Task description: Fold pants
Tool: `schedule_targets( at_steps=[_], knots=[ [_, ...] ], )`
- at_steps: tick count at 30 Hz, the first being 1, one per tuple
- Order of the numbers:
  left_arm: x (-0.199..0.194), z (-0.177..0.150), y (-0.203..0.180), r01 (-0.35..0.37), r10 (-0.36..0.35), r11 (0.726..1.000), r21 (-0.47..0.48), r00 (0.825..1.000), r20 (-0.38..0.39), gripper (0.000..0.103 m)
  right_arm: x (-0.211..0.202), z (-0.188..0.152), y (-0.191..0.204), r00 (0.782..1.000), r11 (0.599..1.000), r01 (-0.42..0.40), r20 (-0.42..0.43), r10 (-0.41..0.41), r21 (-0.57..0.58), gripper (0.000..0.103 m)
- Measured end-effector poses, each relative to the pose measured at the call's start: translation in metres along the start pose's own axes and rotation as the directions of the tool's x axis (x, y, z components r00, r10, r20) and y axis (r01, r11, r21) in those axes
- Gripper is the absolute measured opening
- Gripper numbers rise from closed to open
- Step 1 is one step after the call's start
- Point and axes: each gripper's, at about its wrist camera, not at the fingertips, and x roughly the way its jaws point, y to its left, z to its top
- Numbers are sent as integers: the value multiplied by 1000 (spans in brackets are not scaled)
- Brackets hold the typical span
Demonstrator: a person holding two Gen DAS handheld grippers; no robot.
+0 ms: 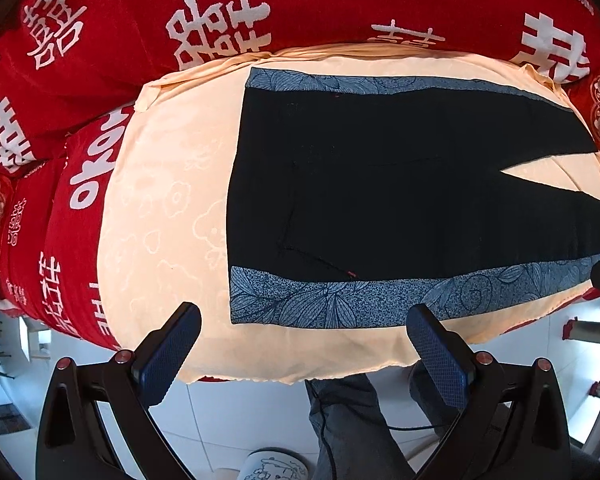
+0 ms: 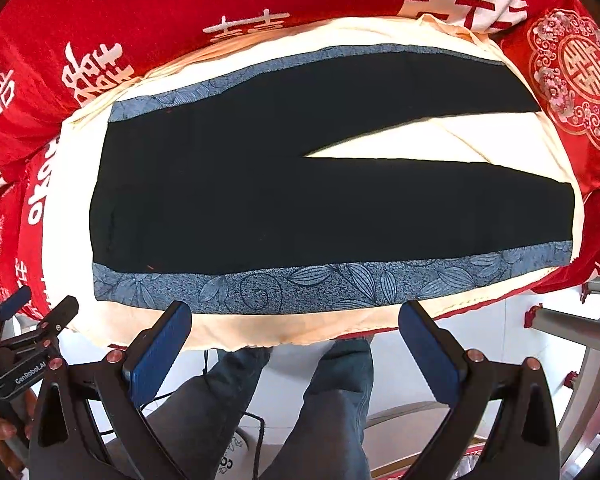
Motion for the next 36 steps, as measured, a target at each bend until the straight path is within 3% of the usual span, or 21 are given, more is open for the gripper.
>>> schedule_targets(
  at_steps=[36],
  knots=[
    [-4,2,-7,-19,19,999,26,1000,-7,103,0,-2,-5,1000,1000,-1,1,1,-2,103]
  ],
)
